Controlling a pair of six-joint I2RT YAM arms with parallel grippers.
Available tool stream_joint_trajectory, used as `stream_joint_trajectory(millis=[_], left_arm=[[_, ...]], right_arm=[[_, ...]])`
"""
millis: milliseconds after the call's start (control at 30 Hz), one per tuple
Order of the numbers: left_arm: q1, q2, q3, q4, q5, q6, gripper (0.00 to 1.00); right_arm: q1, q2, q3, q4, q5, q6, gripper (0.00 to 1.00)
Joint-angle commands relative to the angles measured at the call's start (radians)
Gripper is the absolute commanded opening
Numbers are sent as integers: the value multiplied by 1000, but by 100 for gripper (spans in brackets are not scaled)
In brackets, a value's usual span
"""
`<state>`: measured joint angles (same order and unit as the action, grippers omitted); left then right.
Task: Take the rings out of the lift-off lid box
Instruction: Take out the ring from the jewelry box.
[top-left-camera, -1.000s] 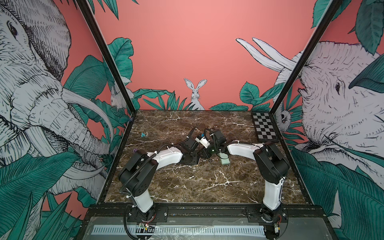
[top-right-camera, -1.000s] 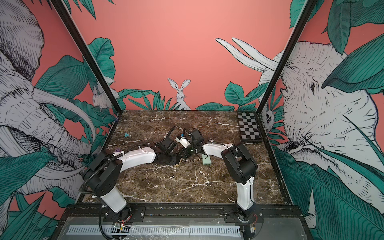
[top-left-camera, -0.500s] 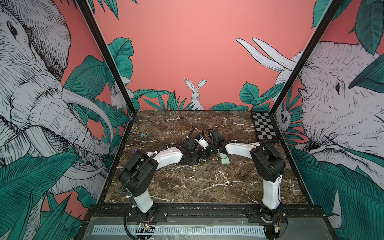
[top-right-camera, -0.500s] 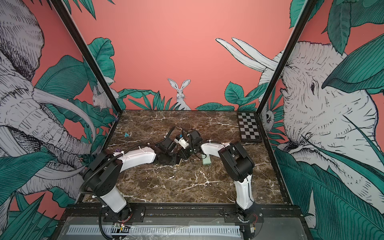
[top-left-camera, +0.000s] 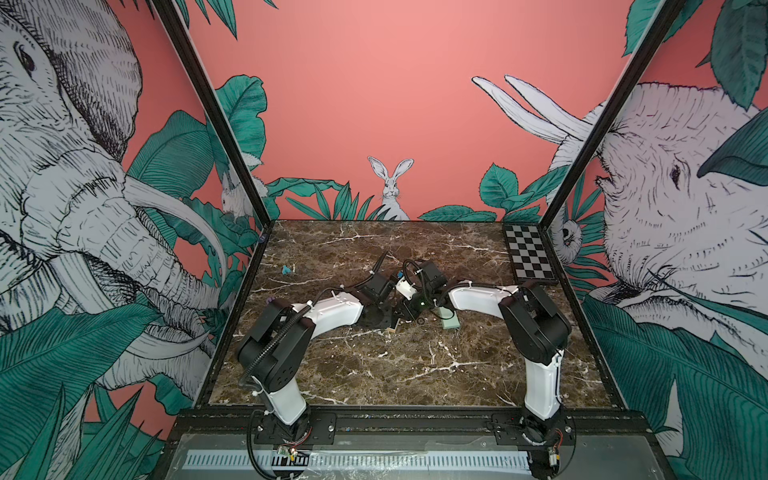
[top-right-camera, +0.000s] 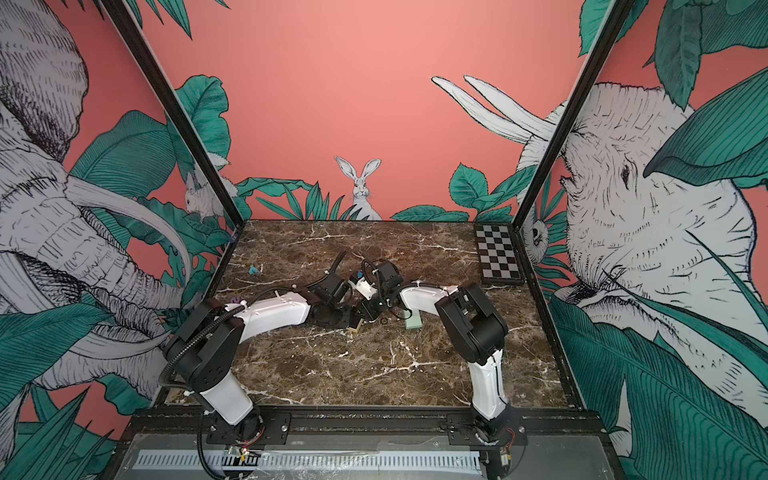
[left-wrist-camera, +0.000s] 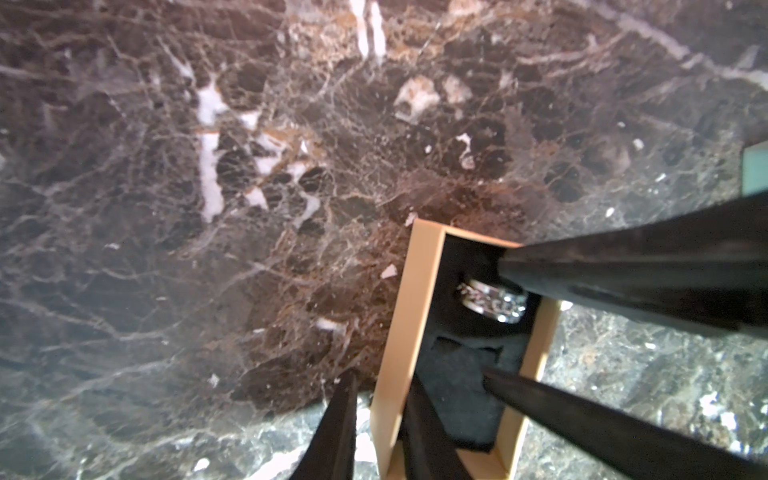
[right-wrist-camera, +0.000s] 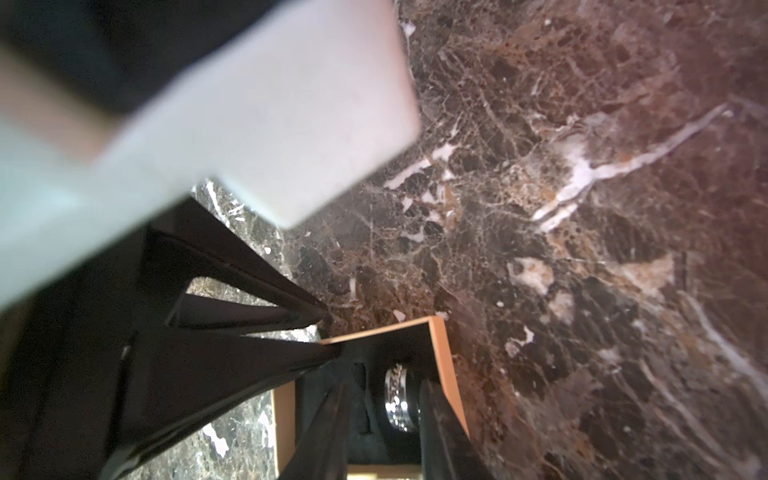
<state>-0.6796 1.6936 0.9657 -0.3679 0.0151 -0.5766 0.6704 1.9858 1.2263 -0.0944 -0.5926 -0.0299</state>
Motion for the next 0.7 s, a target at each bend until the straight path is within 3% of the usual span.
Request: stream_joint_trajectory(millis=[0,433,667], left_arm=[[5,-5,-14,-9,-1,-11,23],[5,-9,-25,-9,-3,-15,22],[6,-9,-30,-12,-5,-16,22]], right_arm=[[7,17,10,-16,31,-29,30],[13,11,4,-20,63,-28,5],[12,-23,-25,16,61,-3,1]])
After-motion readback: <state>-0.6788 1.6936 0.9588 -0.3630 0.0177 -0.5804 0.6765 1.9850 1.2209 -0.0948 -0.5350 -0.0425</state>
